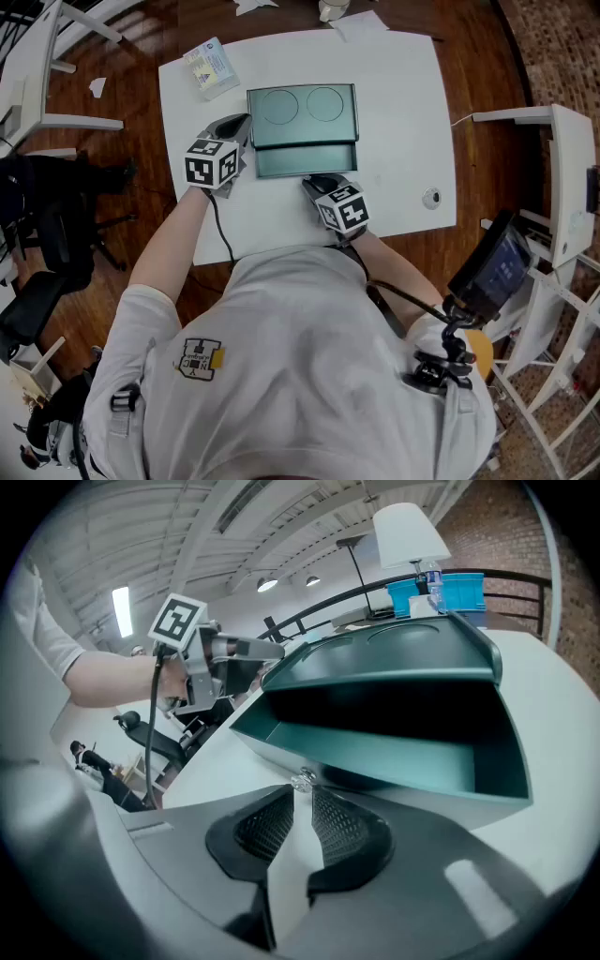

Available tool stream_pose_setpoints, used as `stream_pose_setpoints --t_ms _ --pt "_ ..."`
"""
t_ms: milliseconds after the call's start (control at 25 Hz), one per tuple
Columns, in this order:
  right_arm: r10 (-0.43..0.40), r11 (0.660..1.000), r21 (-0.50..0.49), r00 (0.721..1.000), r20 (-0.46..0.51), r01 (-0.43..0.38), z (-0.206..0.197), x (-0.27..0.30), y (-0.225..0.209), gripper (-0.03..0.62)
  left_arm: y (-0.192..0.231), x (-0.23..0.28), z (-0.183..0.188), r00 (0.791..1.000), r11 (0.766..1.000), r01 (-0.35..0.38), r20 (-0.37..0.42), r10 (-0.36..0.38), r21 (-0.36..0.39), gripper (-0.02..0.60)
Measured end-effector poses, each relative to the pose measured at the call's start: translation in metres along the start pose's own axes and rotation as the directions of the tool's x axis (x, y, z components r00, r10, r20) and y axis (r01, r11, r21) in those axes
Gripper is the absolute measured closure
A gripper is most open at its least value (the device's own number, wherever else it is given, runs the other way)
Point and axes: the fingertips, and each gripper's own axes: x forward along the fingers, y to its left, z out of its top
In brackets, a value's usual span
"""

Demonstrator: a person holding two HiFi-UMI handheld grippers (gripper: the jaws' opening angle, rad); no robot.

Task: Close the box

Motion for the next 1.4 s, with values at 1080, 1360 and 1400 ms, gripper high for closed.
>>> stream_pose_setpoints --t_ms 1080,1360,1400 --pt "0.011 0.999 0.047 0.993 0.116 -0.017 -0.004 -0.043 -0.031 0.553 -0.054 -0.068 -0.094 0.999 0.999 0.006 -0.038 -0.008 -0.037 0.583" --pt "-0.022 0.999 -0.033 0.994 0.111 0.026 -0.06 -0.07 -0.028 0.571 -0.12 -0.078 -0.161 0.994 0.995 0.055 -0.085 -0.062 -0.082 0.582" --pt "-0.023 0.999 -0.035 0.994 0.109 0.027 -0.064 -0.072 -0.027 0.572 -0.127 -0.077 -0.169 0.993 0.995 0.061 -0.1 -0.069 -0.077 0.583"
